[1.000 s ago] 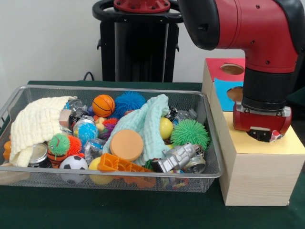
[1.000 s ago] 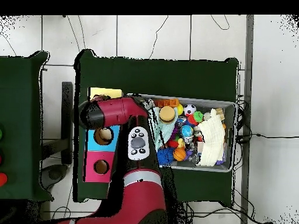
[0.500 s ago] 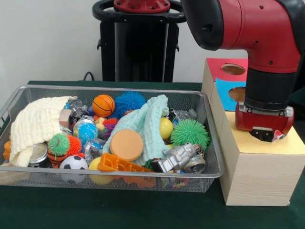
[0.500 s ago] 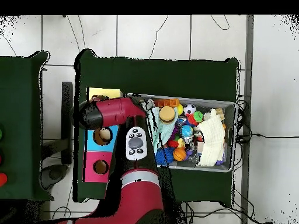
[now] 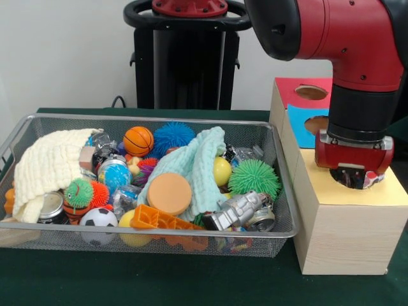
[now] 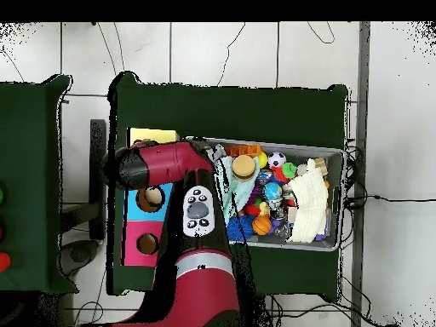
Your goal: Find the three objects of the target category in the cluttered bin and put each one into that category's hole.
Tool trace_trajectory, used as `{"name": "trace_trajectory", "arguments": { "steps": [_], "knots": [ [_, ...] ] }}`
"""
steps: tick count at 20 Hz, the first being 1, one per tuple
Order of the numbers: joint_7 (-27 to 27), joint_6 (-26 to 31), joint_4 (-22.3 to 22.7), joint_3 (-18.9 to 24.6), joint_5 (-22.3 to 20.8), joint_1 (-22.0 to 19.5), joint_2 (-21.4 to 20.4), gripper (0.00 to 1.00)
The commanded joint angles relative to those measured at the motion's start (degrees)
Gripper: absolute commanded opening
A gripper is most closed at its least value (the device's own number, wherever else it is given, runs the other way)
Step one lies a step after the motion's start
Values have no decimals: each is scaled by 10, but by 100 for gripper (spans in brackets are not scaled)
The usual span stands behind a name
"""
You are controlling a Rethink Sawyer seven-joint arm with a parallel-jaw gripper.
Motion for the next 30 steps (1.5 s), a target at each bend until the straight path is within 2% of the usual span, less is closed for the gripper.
{"name": "trace_trajectory", "arguments": {
  "steps": [1,13,24,30],
  "knots": [
    [-32,124,60,3,-12,-33,-59,100],
    [-33,164,47,6,-20,-41,-79,100],
    [-29,209,58,16,4,-47,-129,100],
    [-30,251,46,34,21,-52,-150,100]
  ]
}}
